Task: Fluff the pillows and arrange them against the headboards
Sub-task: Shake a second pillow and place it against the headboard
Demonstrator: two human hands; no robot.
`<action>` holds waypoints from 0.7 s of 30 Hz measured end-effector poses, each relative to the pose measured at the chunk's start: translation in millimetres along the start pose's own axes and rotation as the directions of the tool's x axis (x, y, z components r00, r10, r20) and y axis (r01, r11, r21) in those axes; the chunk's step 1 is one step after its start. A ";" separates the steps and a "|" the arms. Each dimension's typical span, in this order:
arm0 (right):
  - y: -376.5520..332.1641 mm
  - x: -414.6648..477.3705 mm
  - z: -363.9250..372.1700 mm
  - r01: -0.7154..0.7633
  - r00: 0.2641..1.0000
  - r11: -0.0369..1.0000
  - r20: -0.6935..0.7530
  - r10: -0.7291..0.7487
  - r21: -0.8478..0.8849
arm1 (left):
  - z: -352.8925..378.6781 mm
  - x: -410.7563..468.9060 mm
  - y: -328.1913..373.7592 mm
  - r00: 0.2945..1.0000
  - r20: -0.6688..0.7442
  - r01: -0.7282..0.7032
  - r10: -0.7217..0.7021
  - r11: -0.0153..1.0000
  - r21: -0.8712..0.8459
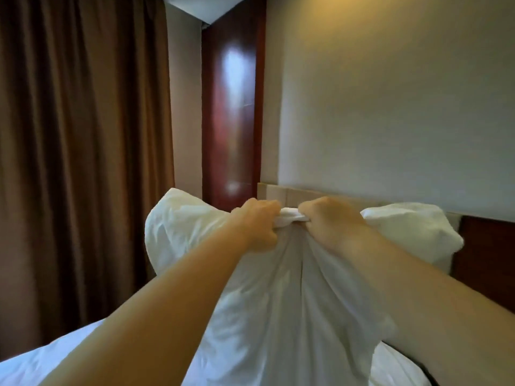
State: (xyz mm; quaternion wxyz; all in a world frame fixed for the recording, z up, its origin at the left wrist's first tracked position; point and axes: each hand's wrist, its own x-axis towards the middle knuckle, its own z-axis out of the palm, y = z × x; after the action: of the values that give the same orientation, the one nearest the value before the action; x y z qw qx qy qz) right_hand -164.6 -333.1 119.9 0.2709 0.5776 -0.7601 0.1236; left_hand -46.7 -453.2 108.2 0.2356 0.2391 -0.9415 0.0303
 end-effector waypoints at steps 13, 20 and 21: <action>219.7 -67.7 46.4 -0.239 0.952 0.952 0.144 0.269 -0.192 | 143.3 151.5 178.6 0.906 0.321 -0.297 0.277 0.955 0.014; 350.8 -62.8 66.9 -0.299 0.948 0.935 0.049 0.314 -0.192 | 186.3 244.2 263.2 0.937 0.159 -0.332 0.311 0.934 0.131; 361.9 -57.8 71.9 -0.295 0.952 0.939 0.035 0.305 -0.177 | 191.9 255.5 265.7 0.946 0.114 -0.318 0.304 0.940 0.128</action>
State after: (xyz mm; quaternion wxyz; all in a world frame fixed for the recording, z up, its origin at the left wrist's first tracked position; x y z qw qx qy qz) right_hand -515.1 -212.7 74.0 0.2733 0.4333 -0.8551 0.0802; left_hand -450.3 -362.4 69.7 0.1662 0.1048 -0.9726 0.1243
